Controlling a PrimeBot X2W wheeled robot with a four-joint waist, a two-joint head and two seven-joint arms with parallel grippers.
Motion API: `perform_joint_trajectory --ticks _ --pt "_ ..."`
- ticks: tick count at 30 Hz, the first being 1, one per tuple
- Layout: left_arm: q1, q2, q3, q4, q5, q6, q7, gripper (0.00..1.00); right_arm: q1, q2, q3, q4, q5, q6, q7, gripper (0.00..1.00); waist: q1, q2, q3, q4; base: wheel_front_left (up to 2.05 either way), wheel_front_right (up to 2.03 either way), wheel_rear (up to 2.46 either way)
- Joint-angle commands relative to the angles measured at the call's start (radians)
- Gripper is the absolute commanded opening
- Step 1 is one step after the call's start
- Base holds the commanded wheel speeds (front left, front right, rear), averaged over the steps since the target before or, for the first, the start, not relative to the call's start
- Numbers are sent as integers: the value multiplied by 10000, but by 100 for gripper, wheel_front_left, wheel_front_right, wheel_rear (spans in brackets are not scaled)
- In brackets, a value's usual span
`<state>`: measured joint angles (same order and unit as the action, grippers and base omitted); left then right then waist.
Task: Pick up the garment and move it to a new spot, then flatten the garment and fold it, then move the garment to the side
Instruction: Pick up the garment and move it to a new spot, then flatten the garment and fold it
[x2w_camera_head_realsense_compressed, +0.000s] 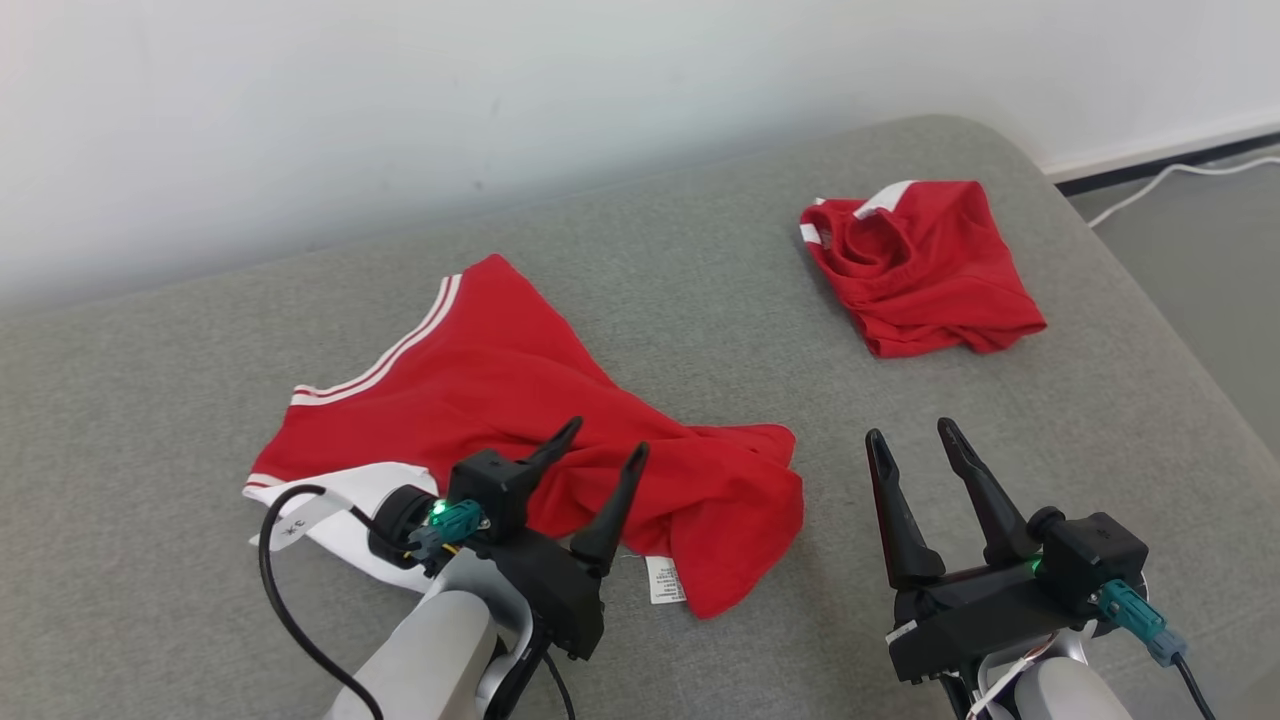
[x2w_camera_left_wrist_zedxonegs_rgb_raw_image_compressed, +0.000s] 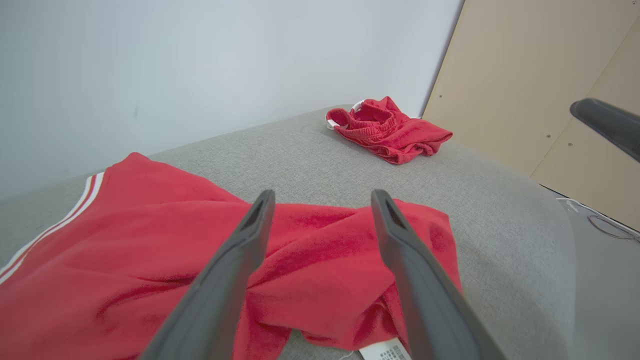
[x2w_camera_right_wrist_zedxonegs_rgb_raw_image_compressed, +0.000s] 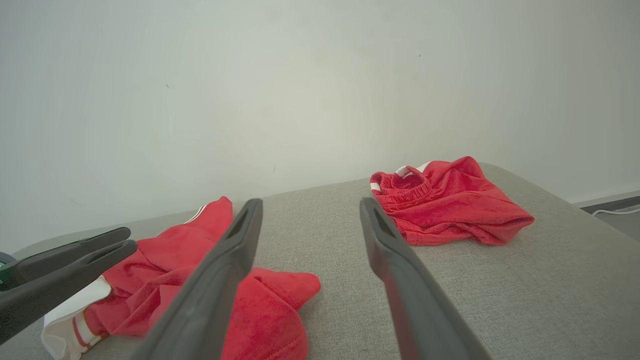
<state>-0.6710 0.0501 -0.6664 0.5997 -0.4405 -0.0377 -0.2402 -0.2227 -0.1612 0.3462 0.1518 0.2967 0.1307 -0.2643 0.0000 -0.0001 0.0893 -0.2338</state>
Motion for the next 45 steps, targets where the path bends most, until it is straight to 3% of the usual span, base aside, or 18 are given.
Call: perform_joint_trajectory --ticks 1,11,23,29,45 --pt "212 30 77 38 32 99 -108 100 82 6 8 -42 -73 2 -17 100 0 1 -105 150 0 0 0" --pt "297 916 658 553 271 614 -232 100 169 -42 -81 -167 -87 2 -17 100 0 1 -67 378 0 0 0" --pt "-108 2003 840 1968 287 213 -148 100 56 28 -25 -103 -25 2 -17 100 0 1 79 226 0 0 0" --pt "-303 1754 697 2525 191 38 -141 100 66 26 -31 -106 20 2 -17 100 0 1 195 158 0 0 0" --pt "-1113 1423 483 3585 723 274 -259 100 -81 -175 71 -98 35 2 -17 100 0 1 493 -156 0 0 0"
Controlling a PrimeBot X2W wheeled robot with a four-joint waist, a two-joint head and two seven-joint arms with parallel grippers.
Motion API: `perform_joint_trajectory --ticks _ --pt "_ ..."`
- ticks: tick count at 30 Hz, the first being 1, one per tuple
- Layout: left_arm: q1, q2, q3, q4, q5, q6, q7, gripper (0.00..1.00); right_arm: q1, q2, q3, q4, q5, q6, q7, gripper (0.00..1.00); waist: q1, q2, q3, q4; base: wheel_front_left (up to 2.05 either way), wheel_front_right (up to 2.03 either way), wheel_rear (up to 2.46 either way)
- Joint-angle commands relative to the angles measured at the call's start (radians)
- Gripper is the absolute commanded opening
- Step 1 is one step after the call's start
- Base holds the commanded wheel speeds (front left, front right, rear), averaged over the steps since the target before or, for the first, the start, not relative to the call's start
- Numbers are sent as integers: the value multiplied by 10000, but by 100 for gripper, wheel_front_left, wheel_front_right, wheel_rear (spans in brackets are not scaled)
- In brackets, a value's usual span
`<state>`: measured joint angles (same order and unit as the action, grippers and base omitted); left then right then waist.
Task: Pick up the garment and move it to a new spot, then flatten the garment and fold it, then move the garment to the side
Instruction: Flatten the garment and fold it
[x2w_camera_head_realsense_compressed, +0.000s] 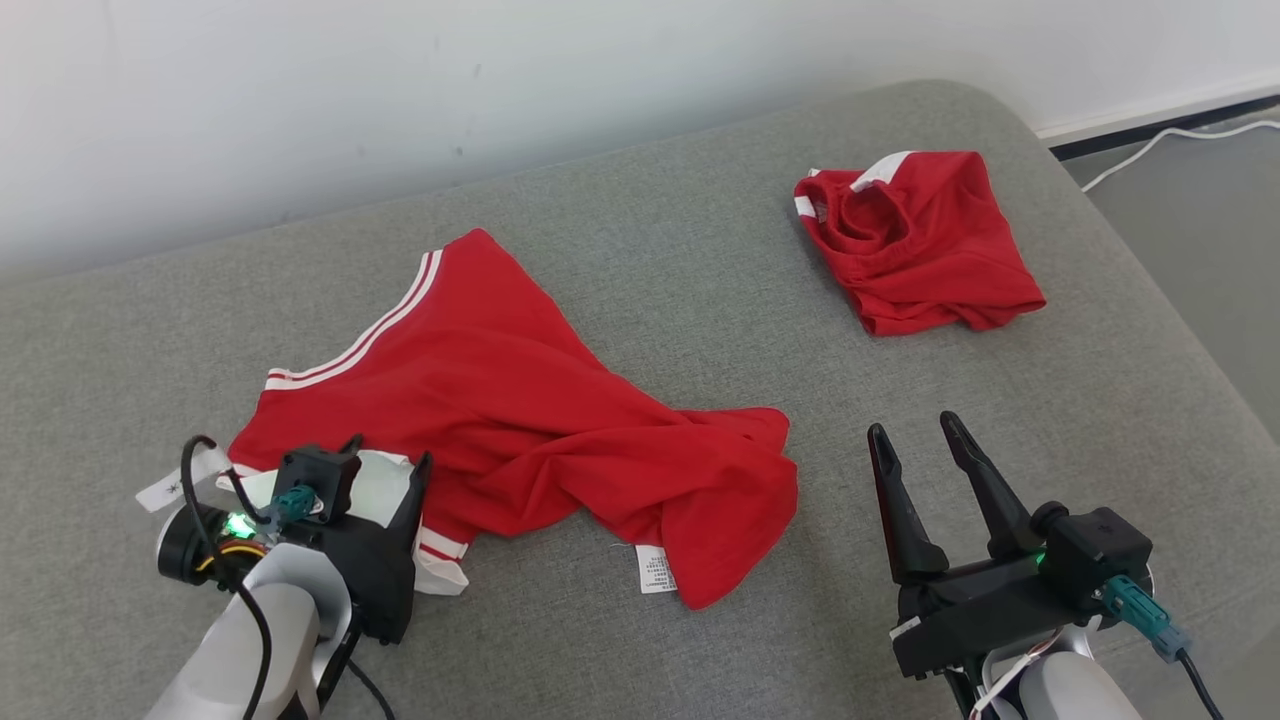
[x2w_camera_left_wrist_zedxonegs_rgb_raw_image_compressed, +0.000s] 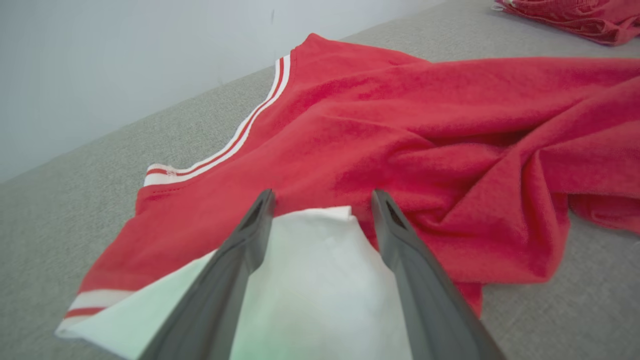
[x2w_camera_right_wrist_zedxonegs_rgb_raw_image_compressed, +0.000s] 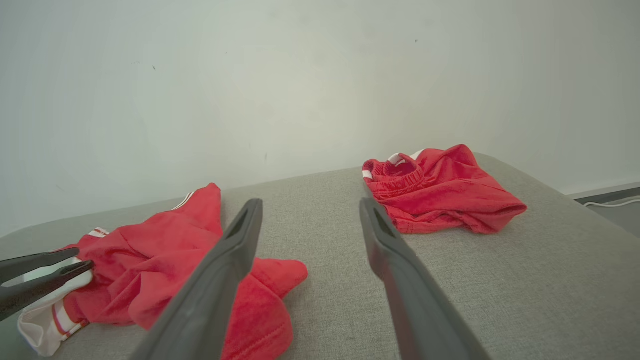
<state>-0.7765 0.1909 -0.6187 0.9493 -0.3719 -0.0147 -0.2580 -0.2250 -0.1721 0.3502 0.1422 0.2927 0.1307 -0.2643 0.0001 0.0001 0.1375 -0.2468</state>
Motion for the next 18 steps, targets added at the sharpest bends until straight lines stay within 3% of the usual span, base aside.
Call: perform_joint_trajectory --ticks 1,5,6,8,18 --pt "-65 4 -10 201 53 16 -66 100 -60 -72 43 6 78 2 -17 100 -1 -1 19 -41 0 0 0" --pt "-125 -56 21 693 -22 -43 -64 100 -67 -106 56 32 58 2 -17 100 -1 -1 20 -81 0 0 0" --pt "-143 -87 38 844 -73 -83 -64 70 -60 -109 40 39 55 2 -17 100 -1 -1 22 -78 0 0 0" --pt "-218 -127 41 1024 -112 -145 -65 0 -53 -101 7 44 31 2 -17 100 -1 -1 24 -54 0 0 0" --pt "-35 -243 161 847 -65 -154 -67 0 -14 -54 -23 59 -31 2 -17 100 -1 -1 -75 267 0 0 0"
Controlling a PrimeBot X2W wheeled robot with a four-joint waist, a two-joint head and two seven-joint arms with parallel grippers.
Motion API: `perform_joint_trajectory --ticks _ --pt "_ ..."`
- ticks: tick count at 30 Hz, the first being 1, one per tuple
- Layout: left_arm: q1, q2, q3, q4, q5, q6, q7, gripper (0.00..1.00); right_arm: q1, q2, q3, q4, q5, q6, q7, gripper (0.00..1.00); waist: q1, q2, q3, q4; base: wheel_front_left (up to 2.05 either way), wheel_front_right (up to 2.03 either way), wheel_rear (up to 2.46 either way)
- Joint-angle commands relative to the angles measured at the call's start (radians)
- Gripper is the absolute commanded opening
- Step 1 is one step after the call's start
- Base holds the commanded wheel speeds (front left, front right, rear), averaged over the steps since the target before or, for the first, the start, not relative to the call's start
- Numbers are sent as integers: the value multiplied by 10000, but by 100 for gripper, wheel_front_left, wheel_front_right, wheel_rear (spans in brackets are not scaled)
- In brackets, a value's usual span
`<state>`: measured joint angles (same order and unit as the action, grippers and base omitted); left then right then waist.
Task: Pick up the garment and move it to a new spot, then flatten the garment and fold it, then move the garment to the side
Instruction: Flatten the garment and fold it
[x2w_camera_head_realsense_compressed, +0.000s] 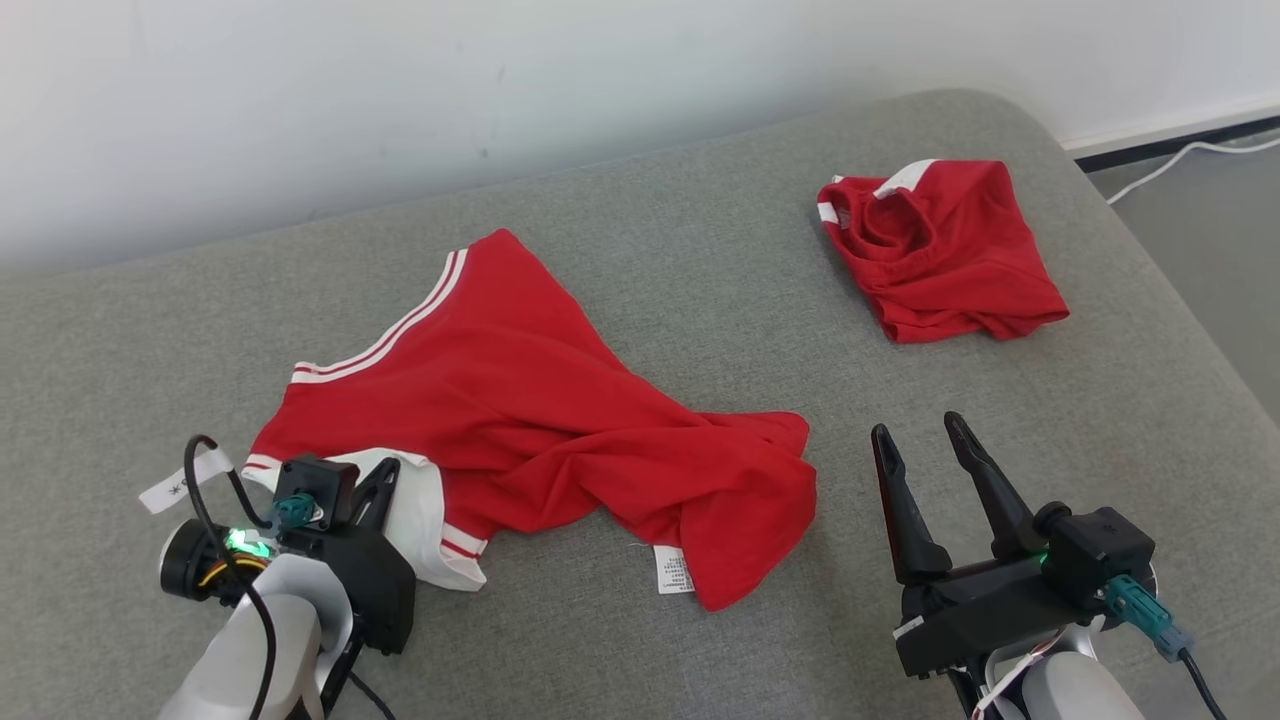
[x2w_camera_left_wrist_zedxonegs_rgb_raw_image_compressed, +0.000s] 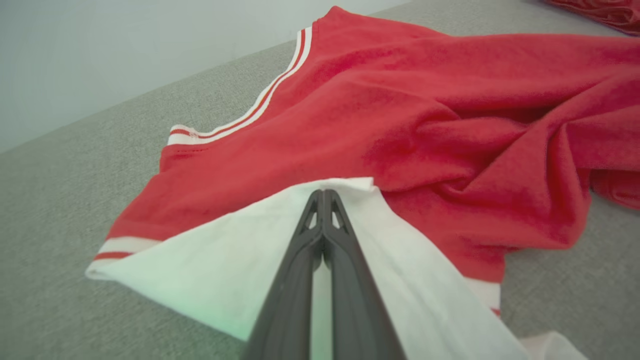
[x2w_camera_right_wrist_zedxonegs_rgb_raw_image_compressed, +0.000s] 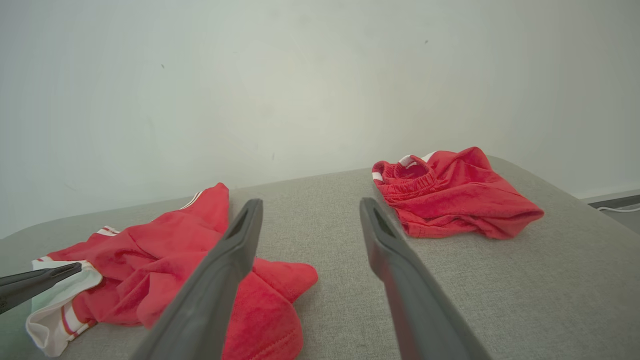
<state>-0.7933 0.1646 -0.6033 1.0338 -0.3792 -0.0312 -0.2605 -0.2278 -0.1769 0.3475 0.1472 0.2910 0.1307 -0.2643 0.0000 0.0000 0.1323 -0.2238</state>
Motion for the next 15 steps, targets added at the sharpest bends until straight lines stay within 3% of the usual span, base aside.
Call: perform_joint_trajectory --ticks 1,5,6,7,11,15 --pt "164 1 11 -34 36 7 -42 0 20 -8 -4 13 -16 2 -17 100 0 0 -36 74 0 0 0" --pt "202 -12 29 -149 142 35 -42 0 23 -15 27 33 -16 2 -17 100 0 0 -75 154 0 0 0" --pt "184 -3 33 -237 194 64 -42 23 24 -16 30 34 -14 2 -17 100 0 0 -80 164 0 0 0" --pt "196 15 61 -272 208 65 -42 100 22 -18 45 34 -10 2 -17 100 0 0 -85 166 0 0 0" --pt "80 202 285 -121 82 102 -43 100 -23 -103 65 33 98 2 -17 100 0 0 -63 104 0 0 0" --pt "-389 605 484 108 -84 -187 -43 100 -33 -139 43 23 77 2 -17 100 0 0 30 36 0 0 0"
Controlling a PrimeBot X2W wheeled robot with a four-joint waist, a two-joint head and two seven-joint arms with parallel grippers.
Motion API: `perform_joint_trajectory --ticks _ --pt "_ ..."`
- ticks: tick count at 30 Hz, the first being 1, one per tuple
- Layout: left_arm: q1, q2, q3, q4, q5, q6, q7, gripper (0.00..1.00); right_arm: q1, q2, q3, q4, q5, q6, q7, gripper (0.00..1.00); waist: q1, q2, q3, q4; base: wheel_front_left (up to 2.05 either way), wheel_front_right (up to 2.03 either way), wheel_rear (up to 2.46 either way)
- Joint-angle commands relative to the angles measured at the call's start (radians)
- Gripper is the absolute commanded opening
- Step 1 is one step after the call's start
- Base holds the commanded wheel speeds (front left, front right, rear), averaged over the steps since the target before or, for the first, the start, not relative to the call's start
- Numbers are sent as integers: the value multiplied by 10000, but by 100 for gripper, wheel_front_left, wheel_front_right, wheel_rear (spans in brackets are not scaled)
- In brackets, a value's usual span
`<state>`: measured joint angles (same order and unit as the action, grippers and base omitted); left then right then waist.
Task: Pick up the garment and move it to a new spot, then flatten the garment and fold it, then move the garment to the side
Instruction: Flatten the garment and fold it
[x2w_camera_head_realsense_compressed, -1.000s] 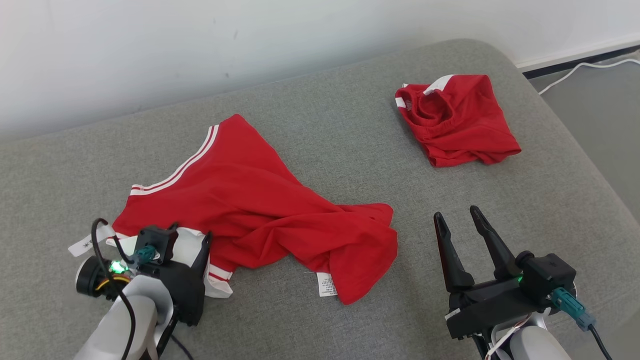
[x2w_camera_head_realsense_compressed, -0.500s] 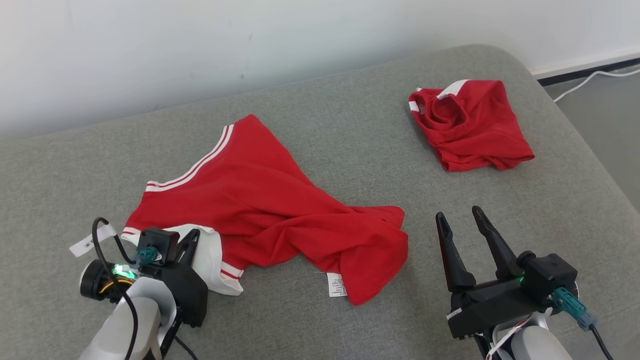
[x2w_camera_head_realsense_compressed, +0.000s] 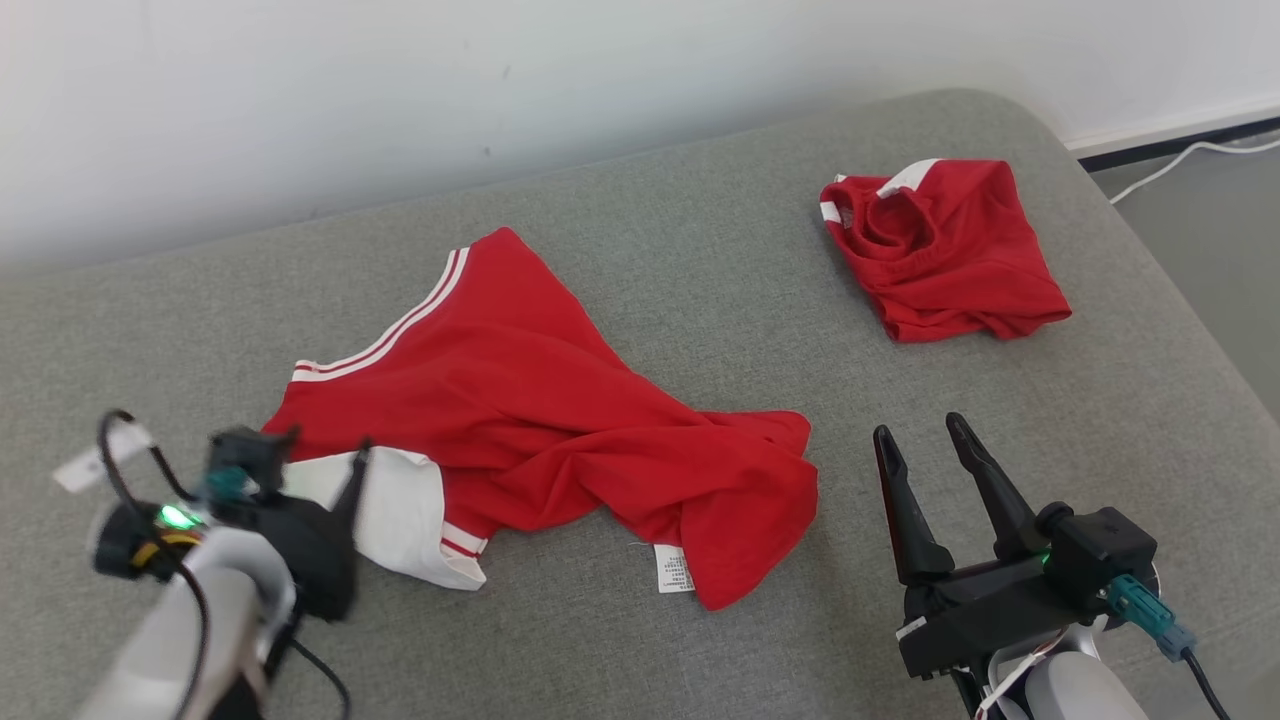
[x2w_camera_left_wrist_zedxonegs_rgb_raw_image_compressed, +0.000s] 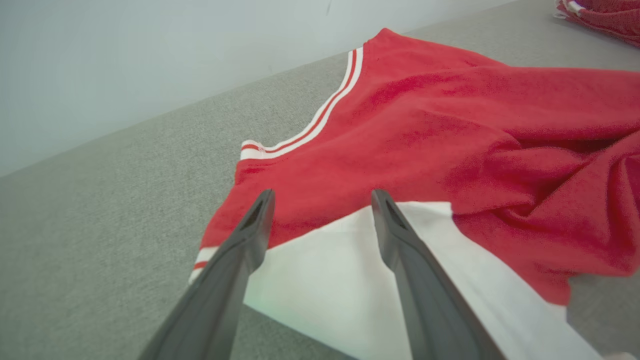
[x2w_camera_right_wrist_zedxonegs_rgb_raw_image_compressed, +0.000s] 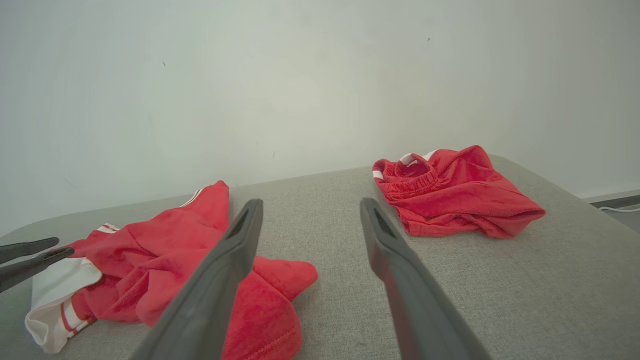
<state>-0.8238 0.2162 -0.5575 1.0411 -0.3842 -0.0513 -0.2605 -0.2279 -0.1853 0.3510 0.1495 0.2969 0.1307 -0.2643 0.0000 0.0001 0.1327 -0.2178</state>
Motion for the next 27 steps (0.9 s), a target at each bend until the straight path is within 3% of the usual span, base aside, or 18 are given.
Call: perform_joint_trajectory --ticks 1,9,14,27 --pt "-263 259 41 107 -15 -63 -43 100 -61 -60 18 -4 16 2 -17 100 0 -1 59 -54 0 0 0" --pt "-1136 1238 105 712 -264 -549 609 100 -120 117 178 108 84 2 -17 100 0 -1 170 -325 0 0 0" --pt "-1210 1391 34 985 -694 -755 1284 100 -209 215 235 124 123 2 -17 100 0 -1 251 -502 0 0 0" --pt "-760 1530 -789 714 -2145 -778 3249 100 -269 300 229 197 140 2 -17 100 0 -1 371 -696 0 0 0"
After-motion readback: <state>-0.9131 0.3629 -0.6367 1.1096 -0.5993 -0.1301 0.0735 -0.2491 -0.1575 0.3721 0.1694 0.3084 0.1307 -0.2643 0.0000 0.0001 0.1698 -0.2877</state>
